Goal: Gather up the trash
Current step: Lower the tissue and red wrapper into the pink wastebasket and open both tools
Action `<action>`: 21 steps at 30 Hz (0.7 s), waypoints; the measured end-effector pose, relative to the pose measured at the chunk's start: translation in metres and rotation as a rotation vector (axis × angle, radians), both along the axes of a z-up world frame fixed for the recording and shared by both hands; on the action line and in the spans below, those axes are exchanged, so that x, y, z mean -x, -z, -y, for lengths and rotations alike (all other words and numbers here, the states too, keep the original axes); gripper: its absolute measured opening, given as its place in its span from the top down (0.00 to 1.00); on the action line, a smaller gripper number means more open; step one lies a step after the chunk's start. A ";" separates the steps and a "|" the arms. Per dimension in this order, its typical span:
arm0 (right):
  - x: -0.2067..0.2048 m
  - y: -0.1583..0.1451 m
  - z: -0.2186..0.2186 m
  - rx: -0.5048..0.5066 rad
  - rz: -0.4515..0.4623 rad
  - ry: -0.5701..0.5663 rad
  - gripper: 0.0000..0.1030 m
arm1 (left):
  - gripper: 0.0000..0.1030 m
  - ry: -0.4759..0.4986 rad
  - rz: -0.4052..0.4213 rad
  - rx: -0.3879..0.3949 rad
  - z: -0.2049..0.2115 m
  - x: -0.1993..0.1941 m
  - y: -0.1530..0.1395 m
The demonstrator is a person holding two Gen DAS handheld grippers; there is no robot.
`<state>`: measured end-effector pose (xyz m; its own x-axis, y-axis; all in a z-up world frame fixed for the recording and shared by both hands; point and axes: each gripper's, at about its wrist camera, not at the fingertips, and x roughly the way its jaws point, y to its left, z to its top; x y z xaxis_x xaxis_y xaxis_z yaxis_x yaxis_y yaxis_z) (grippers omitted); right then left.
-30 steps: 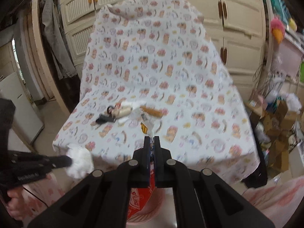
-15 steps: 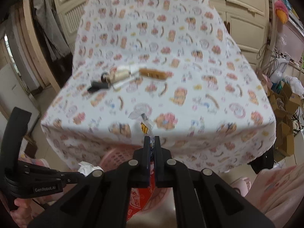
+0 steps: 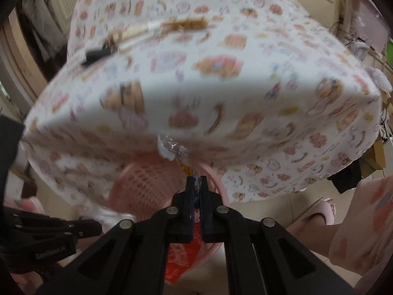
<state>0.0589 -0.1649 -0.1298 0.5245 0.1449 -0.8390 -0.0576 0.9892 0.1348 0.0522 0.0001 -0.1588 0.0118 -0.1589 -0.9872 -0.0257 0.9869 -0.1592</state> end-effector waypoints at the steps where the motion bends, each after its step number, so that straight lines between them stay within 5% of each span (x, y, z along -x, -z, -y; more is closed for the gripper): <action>1: -0.002 0.004 -0.001 0.004 -0.014 0.001 0.97 | 1.00 0.002 -0.002 -0.005 0.000 0.000 0.001; 9: -0.007 0.026 0.010 -0.017 -0.090 0.046 0.97 | 1.00 -0.019 -0.006 -0.003 -0.005 0.001 -0.002; 12: -0.007 0.031 0.013 -0.021 -0.103 0.066 0.97 | 0.92 -0.024 0.006 0.001 -0.008 0.001 -0.005; 16: -0.008 0.012 0.027 -0.151 -0.054 0.142 0.97 | 0.89 -0.033 0.029 -0.001 -0.011 0.002 -0.010; 21: -0.010 0.021 0.020 -0.070 -0.057 0.128 0.97 | 0.80 -0.040 0.043 -0.004 -0.015 0.000 -0.013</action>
